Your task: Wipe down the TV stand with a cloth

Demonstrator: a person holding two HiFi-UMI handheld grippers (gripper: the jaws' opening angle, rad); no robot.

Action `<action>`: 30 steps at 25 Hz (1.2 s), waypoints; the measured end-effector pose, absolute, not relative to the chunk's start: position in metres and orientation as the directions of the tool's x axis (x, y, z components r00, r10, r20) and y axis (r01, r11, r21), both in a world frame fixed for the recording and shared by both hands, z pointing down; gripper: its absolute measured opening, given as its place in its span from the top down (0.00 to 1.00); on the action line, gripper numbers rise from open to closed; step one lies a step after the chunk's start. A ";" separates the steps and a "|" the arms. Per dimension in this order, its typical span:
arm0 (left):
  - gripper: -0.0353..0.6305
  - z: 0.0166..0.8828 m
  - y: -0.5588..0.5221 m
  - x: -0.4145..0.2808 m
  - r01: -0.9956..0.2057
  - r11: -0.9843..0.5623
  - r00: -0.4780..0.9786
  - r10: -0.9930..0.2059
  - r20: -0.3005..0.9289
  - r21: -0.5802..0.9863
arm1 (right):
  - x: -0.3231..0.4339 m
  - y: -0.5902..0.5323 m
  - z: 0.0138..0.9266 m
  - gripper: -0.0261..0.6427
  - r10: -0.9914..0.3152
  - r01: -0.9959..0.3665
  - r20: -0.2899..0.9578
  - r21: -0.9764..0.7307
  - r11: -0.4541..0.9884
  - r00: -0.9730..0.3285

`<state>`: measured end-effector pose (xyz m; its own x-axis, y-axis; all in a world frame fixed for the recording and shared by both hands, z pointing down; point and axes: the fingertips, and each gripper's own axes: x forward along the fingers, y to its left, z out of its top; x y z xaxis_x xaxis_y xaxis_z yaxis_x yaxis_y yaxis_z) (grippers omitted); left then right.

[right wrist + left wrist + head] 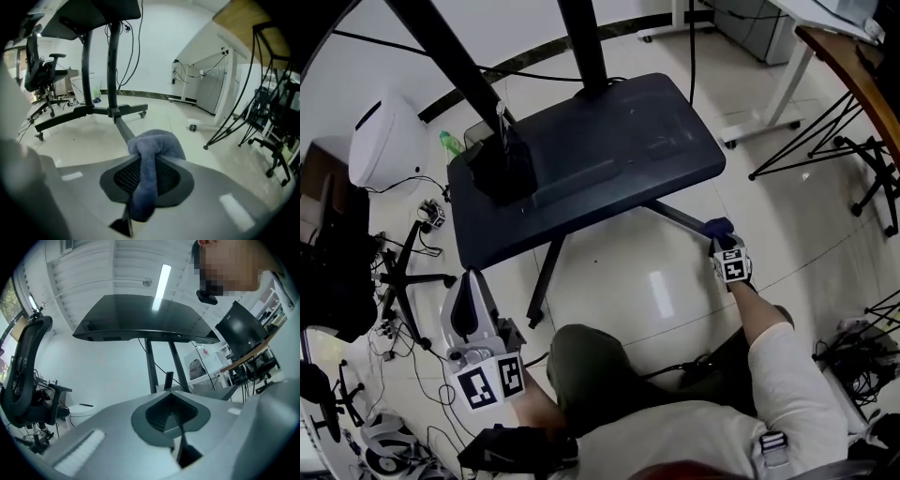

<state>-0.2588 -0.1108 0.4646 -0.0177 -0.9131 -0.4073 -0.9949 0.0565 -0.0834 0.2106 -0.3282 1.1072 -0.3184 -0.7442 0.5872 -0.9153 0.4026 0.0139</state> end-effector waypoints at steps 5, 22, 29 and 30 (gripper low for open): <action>0.95 0.474 -0.128 -0.249 -0.995 0.018 0.022 -0.925 -0.378 -0.102 | 0.190 -0.323 1.060 0.87 -0.659 -0.733 0.565 0.132 0.667 -0.497; 0.95 0.199 -0.176 -0.203 -0.986 -0.124 0.137 -0.984 -0.118 -0.113 | 0.198 -0.173 0.243 0.87 -0.797 -0.865 -0.360 0.065 0.498 -0.486; 0.94 -0.043 -0.129 -0.183 -0.994 -0.053 0.067 -0.985 -0.157 -0.093 | 0.156 -0.133 -0.039 0.87 -0.811 -0.876 -0.357 0.043 0.481 -0.463; 0.94 -0.078 -0.121 -0.179 -0.994 -0.064 0.077 -0.985 -0.156 -0.089 | 0.149 -0.128 -0.071 0.87 -0.814 -0.869 -0.341 0.024 0.494 -0.471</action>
